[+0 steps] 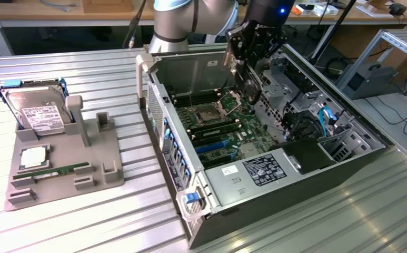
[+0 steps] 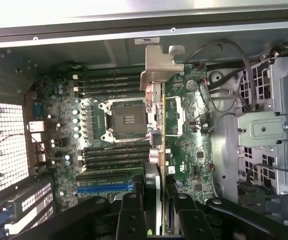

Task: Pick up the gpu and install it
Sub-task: 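Pick up the gpu and move the gpu toward the slot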

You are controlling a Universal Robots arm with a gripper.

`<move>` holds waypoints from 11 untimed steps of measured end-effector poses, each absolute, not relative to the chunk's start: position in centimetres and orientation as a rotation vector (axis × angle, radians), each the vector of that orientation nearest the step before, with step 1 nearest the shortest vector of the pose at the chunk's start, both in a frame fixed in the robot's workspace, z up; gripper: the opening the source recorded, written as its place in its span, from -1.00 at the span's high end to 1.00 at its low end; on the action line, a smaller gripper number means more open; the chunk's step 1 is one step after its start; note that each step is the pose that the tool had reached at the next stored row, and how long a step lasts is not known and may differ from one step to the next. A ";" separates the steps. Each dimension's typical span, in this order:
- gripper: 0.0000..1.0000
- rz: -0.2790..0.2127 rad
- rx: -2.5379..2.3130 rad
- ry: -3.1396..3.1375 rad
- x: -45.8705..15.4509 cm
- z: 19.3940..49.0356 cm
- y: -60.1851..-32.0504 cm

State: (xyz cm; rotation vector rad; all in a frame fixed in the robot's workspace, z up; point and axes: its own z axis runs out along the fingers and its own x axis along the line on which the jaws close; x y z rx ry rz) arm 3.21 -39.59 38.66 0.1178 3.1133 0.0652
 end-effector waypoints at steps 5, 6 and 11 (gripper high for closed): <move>0.47 0.065 0.118 3.113 3.2 37.8 -39.6; 0.47 0.065 0.118 3.113 3.2 37.7 -39.6; 0.47 0.065 0.118 3.113 3.2 37.0 -39.6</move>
